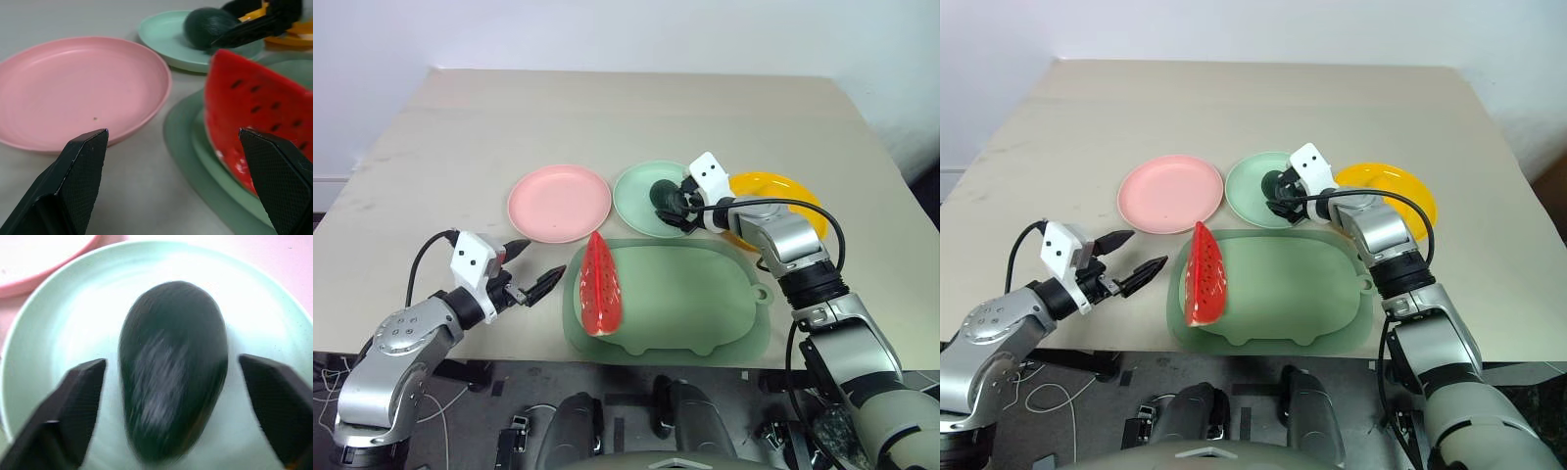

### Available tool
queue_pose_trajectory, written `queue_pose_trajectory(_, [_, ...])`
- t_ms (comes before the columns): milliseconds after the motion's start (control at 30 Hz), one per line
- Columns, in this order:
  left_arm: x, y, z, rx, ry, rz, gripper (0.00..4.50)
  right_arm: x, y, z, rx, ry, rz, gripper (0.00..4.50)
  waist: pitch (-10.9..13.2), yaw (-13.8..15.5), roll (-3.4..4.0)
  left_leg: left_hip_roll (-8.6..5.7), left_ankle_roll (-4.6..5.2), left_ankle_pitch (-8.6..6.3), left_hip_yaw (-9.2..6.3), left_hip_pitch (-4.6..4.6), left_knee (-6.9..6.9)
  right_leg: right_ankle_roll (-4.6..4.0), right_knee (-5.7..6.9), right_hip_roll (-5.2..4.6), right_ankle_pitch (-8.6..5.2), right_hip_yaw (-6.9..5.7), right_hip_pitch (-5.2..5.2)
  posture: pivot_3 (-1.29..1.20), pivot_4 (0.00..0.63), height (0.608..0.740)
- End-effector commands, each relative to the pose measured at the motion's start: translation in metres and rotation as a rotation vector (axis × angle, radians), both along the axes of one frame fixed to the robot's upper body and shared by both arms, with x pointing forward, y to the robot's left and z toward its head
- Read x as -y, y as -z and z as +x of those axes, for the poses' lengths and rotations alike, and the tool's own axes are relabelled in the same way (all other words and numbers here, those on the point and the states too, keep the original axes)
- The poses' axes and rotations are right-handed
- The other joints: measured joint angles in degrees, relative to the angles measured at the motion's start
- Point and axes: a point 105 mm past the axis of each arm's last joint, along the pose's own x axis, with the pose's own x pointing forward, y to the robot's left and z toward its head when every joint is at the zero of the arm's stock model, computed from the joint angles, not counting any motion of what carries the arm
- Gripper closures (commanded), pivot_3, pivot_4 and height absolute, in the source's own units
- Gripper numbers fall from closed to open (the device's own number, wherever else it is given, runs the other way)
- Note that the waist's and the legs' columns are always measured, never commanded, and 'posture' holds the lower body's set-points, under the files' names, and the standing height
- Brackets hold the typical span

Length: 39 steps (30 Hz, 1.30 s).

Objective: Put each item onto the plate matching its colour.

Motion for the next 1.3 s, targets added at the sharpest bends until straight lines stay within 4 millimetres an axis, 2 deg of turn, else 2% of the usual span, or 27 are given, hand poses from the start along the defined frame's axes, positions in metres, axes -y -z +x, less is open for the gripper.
queue_pose_trajectory(33, [0.003, -0.012, -0.013, 0.020, 0.041, 0.026, 0.00, 0.002, -0.039, -0.008, 0.148, -0.044, -0.022, 0.03, 0.05, 0.04, 0.08, 0.00, 0.00, 0.00, 0.00, 0.00, 0.00, 0.00, 0.00, 0.00, 0.00, 0.00, -0.01, 0.00, 0.150, 0.740])
queue_pose_trajectory(167, [0.001, -0.011, -0.018, -0.003, 0.053, 0.043, 0.00, 0.007, -0.057, -0.026, 0.195, -0.070, -0.015, 0.03, 0.05, 0.14, 0.09, 0.00, 0.00, 0.00, -0.01, -0.01, -0.01, 0.00, -0.01, 0.00, -0.01, 0.00, -0.02, 0.00, 0.150, 0.740])
queue_pose_trajectory(300, [0.004, -0.032, -0.006, -0.019, 0.040, -0.081, 0.00, 0.018, -0.057, -0.041, 0.203, -0.059, -0.020, 0.03, 0.04, 0.34, 0.06, 0.00, -0.01, 0.00, -0.05, 0.00, 0.00, -0.01, -0.02, 0.00, -0.01, -0.02, 0.01, 0.00, 0.150, 0.740])
queue_pose_trajectory(467, [0.036, -0.058, -0.007, -0.055, 0.166, -0.078, 0.00, 0.027, -0.045, -0.044, 0.182, -0.007, -0.024, 0.03, 0.05, 0.09, 0.05, -0.04, -0.05, 0.02, -0.08, 0.04, 0.01, 0.00, -0.02, 0.01, 0.00, -0.01, 0.09, 0.00, 0.150, 0.740])
queue_pose_trajectory(567, [0.055, -0.062, -0.016, -0.080, 0.237, -0.002, 0.00, 0.032, -0.040, -0.041, 0.178, 0.031, -0.013, 0.03, 0.06, -0.13, 0.05, -0.05, -0.17, 0.09, -0.05, 0.02, 0.00, 0.00, -0.01, 0.03, 0.00, 0.01, 0.04, 0.00, 0.150, 0.740])
queue_pose_trajectory(733, [0.069, -0.046, -0.016, -0.195, 0.189, 0.091, 0.00, 0.041, -0.037, -0.041, 0.188, 0.060, -0.005, 0.03, 0.06, 0.12, 0.03, -0.13, -0.39, 0.21, -0.09, 0.06, -0.01, 0.00, -0.01, 0.04, 0.00, 0.02, 0.09, 0.00, 0.150, 0.740])
queue_pose_trajectory(867, [0.072, -0.033, -0.007, -0.257, 0.096, 0.106, 0.00, 0.047, -0.044, -0.049, 0.210, 0.004, 0.052, 0.03, 0.07, 0.27, 0.01, -0.17, -0.37, 0.20, -0.14, 0.08, -0.01, 0.01, -0.02, 0.04, 0.00, 0.03, 0.14, 0.00, 0.150, 0.740])
queue_pose_trajectory(1033, [0.083, -0.016, 0.001, -0.325, 0.026, 0.094, 0.00, 0.040, -0.048, -0.088, 0.217, -0.254, 0.109, 0.03, 0.08, 1.01, -0.01, -0.21, -0.42, 0.24, -0.15, 0.12, -0.01, 0.01, -0.05, 0.03, 0.00, 0.02, 0.20, 0.00, 0.150, 0.740])
queue_pose_trajectory(1167, [0.092, -0.004, 0.003, -0.372, 0.017, 0.091, 0.00, 0.032, -0.038, -0.118, 0.136, -0.399, 0.155, 0.03, 0.09, 1.24, -0.02, -0.19, -0.41, 0.23, -0.14, 0.20, -0.01, 0.01, -0.03, 0.05, 0.00, 0.02, 0.25, 0.00, 0.150, 0.740])
queue_pose_trajectory(1300, [0.092, 0.008, 0.009, -0.417, -0.020, 0.129, 0.00, 0.016, -0.021, -0.151, 0.063, -0.544, 0.158, 0.03, 0.09, 1.48, -0.03, -0.20, -0.28, 0.16, -0.18, 0.27, -0.01, -0.01, -0.02, 0.06, -0.01, 0.02, 0.32, 0.00, 0.150, 0.740])
